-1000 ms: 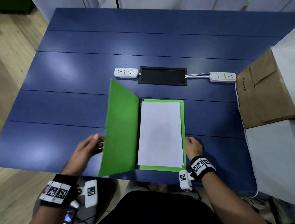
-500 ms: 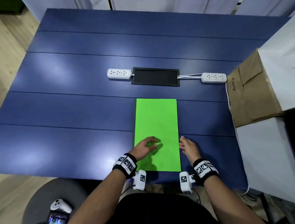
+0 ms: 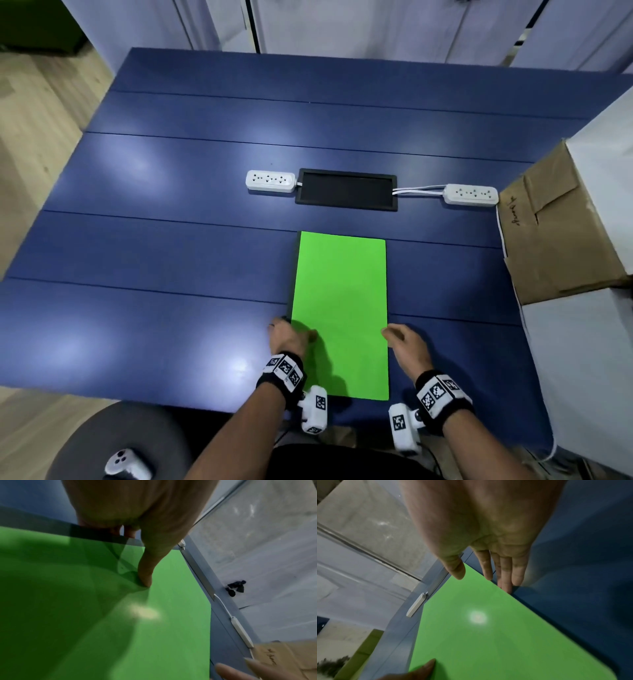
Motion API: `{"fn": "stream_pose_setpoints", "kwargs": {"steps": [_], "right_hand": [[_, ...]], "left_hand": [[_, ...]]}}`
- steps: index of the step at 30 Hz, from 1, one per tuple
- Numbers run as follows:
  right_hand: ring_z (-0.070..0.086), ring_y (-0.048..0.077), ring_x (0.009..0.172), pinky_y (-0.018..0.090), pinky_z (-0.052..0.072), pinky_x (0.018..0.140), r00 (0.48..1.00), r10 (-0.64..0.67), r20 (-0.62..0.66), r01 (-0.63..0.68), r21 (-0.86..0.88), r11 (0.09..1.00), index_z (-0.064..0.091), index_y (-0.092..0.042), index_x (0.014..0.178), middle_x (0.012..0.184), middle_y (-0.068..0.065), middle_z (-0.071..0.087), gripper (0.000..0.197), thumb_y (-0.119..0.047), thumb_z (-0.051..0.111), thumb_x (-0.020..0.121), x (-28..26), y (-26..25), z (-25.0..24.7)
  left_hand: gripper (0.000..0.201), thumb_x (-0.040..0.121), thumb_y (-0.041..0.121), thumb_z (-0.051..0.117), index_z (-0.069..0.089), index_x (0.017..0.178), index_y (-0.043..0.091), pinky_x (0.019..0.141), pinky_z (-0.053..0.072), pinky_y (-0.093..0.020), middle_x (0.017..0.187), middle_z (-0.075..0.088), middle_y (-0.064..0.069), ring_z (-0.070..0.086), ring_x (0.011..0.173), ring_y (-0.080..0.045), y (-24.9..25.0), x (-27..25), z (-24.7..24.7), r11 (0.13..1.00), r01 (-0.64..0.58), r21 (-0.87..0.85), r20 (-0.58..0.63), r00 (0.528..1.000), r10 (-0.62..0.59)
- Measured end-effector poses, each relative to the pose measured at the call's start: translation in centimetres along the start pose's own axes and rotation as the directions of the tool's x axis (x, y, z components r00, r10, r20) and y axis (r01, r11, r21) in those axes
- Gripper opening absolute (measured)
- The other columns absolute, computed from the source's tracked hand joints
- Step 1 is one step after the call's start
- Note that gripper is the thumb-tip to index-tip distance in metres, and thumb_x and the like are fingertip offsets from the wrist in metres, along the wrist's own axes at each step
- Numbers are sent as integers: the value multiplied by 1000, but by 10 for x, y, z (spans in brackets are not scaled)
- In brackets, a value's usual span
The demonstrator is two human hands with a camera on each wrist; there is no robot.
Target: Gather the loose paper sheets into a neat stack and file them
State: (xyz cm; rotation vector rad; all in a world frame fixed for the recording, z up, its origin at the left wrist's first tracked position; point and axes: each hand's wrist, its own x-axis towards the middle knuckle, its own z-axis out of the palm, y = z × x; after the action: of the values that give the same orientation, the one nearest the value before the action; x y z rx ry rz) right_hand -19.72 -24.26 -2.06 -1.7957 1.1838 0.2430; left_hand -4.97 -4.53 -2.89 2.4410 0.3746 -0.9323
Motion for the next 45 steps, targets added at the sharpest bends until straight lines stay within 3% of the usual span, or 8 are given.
{"fn": "stream_pose_setpoints", "kwargs": {"steps": [9, 13, 19, 22, 25, 29, 36, 45], "right_hand": [[62, 20, 115, 29, 46, 97, 986, -167, -2, 163, -215, 963, 66, -17, 120, 123, 0, 64, 29, -25, 65, 92, 6, -15, 20], [25, 22, 149, 36, 32, 116, 959, -270, 91, 279, -481, 831, 50, -29, 143, 163, -2, 22, 51, -39, 59, 95, 10, -12, 21], [-2, 29, 155, 44, 25, 120, 946, -263, 189, 320, -674, 666, 15, -43, 156, 167, 1, -12, 72, -56, 50, 95, 33, -7, 24], [-4, 30, 155, 48, 25, 121, 959, -191, 207, 282, -692, 664, 10, -45, 157, 167, 1, -15, 74, -57, 49, 95, 39, -6, 27], [-4, 30, 155, 47, 24, 121, 960, -188, 206, 279, -696, 662, 8, -45, 157, 167, 1, -16, 74, -56, 48, 96, 40, -7, 28], [-3, 29, 155, 47, 25, 121, 960, -178, 218, 280, -683, 674, 9, -45, 156, 167, 0, -17, 73, -55, 49, 96, 38, -9, 25], [-5, 27, 155, 46, 25, 121, 958, -159, 240, 282, -673, 684, 11, -44, 156, 166, -1, -17, 71, -53, 49, 96, 35, -11, 23], [-3, 26, 155, 44, 25, 121, 954, -125, 273, 277, -639, 717, 15, -44, 156, 166, -3, -17, 68, -51, 49, 97, 29, -19, 17]], "left_hand": [[70, 75, 18, 90, 45, 126, -2, 97, 51, -49, 124, 63, -33, 63, 115, -47, -71, 97, -127, 995, 48, -87, -216, 974, -66], [74, 78, 26, 88, 43, 130, -1, 102, 47, -58, 131, 59, -33, 57, 123, -49, -115, 163, -205, 994, 102, 35, -323, 942, -85], [80, 86, 40, 79, 41, 142, -1, 108, 40, -61, 147, 43, -29, 42, 136, -48, -139, 214, -270, 966, 130, 225, -356, 934, -43], [93, 84, 60, 72, 36, 150, 5, 113, 34, -63, 156, 33, -26, 37, 141, -47, -129, 204, -261, 952, 63, 300, -332, 942, 43], [108, 80, 79, 62, 22, 160, 17, 118, 22, -64, 170, 10, -18, 19, 154, -43, -112, 176, -220, 861, -170, 479, -207, 932, 299], [83, 100, 51, 50, 4, 164, 24, 122, 19, -65, 171, -15, -13, -4, 157, -42, -104, 143, -159, 702, -357, 616, 41, 905, 424], [65, 106, 9, 31, 5, 165, 21, 120, 23, -63, 171, -8, -16, -2, 157, -43, -83, 180, -173, 648, -337, 683, 67, 912, 404], [64, 105, 6, 31, 11, 164, 19, 119, 28, -62, 171, -2, -18, 4, 157, -43, -60, 219, -217, 632, -358, 687, 83, 903, 421]]}}
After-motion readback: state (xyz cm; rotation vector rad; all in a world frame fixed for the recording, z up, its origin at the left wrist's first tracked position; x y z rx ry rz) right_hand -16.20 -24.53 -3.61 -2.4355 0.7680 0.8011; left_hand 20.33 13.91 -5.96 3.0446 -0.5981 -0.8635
